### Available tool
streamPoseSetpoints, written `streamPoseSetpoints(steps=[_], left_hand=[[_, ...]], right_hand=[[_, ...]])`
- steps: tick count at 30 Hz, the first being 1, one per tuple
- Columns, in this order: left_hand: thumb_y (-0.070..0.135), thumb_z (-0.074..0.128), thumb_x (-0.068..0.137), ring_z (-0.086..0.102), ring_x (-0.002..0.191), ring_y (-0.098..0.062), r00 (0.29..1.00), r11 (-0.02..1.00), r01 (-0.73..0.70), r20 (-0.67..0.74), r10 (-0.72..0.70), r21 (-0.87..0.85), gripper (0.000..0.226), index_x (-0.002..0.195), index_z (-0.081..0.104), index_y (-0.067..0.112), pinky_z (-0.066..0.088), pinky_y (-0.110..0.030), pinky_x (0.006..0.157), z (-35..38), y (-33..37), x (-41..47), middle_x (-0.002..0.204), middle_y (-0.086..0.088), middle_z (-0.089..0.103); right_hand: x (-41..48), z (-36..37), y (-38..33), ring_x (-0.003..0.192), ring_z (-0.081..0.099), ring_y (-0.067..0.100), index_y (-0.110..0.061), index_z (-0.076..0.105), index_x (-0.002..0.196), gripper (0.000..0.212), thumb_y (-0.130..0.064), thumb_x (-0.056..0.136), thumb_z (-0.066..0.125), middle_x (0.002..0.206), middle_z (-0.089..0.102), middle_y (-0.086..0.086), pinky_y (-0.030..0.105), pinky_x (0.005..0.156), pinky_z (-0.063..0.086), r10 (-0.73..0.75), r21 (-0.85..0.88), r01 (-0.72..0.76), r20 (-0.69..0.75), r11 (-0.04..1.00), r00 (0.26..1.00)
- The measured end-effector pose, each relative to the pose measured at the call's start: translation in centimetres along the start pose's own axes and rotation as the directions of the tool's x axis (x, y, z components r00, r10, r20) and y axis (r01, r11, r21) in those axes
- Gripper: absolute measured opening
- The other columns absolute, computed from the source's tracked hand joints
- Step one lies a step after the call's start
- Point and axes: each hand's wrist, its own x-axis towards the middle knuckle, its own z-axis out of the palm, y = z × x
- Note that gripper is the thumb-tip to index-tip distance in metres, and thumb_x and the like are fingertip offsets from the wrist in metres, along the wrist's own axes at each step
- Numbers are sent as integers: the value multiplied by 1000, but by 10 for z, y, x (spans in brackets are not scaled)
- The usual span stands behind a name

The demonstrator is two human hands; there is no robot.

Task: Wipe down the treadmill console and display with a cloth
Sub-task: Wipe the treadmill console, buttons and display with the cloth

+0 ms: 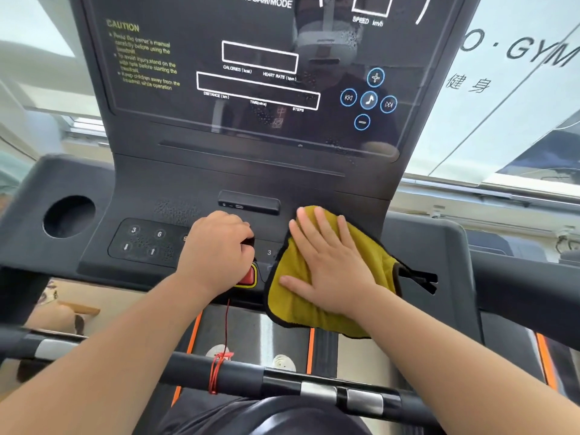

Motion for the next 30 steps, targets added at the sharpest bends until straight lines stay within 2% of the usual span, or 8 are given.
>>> streamPoseSetpoints(steps=[4, 7, 14, 17, 20, 26, 28, 30], left_hand=[[25, 40, 69, 65, 77, -32, 1000, 1000, -14, -1, 14, 4, 42, 77, 79, 12, 55, -45, 64, 0, -1, 1, 79, -3, 75], [25, 40, 69, 66, 78, -32, 1000, 1000, -17, -12, 17, -7, 43, 78, 79, 11, 56, -45, 65, 0, -1, 1, 82, -3, 76], [25, 38, 70, 65, 79, -32, 1000, 1000, 12, 15, -12, 1, 45, 79, 79, 11, 56, -46, 68, 0, 0, 1, 82, -4, 75], [26, 35, 72, 65, 81, -31, 999, 1000, 3, 44, -4, 23, 47, 80, 80, 12, 56, -46, 68, -2, 0, 3, 81, -3, 74], [27, 34, 73, 64, 82, -30, 999, 999, 0, 54, -2, 51, 49, 80, 81, 14, 56, -45, 68, -5, 0, 5, 79, -2, 73], [22, 37, 72, 65, 82, -32, 999, 999, -11, 37, 10, 44, 44, 79, 80, 14, 56, -45, 68, -2, -2, 6, 78, -2, 72], [16, 44, 71, 65, 83, -32, 1000, 999, -2, 20, 1, 37, 36, 79, 79, 13, 56, -45, 67, -1, -1, 4, 79, -2, 72], [10, 50, 68, 67, 85, -32, 1000, 999, -9, 19, 8, 32, 33, 82, 79, 12, 58, -44, 66, -2, 0, 1, 84, -3, 74]], right_hand=[[-30, 17, -9, 159, -10, 26, -23, 7, 166, 91, -77, 96, 29, 173, -2, -4, 57, 126, 0, -169, -4, 169, -12, 986, 986], [-62, 27, 2, 160, -7, 24, -23, 11, 165, 99, -85, 91, 32, 173, 1, -4, 54, 125, 0, -178, 20, 178, -17, 984, 984], [-38, 11, 36, 153, -33, 23, -21, -12, 164, 94, -81, 93, -2, 169, -28, 3, 57, 126, -8, 182, 89, -179, -37, 980, 983], [-9, 4, 19, 152, -34, 31, -17, -17, 162, 97, -82, 93, 2, 167, -31, 10, 56, 124, -15, 290, 87, -284, -66, 955, 955], [3, 2, -1, 154, -28, 34, -16, -13, 163, 99, -82, 93, 10, 170, -24, 11, 59, 125, -12, 202, 43, -200, -52, 979, 978], [-39, 18, -3, 159, -7, 29, -23, 11, 166, 86, -77, 99, 20, 173, 1, -1, 56, 126, 0, -182, 14, 182, -14, 983, 983], [-58, 24, 12, 160, -4, 27, -25, 14, 165, 84, -77, 100, 22, 173, 4, -1, 53, 124, 1, -206, 19, 206, -4, 978, 978], [-65, 24, 29, 159, -12, 23, -26, 9, 166, 84, -77, 99, 16, 173, -4, 0, 52, 125, 0, -141, 47, 141, -3, 989, 990]])
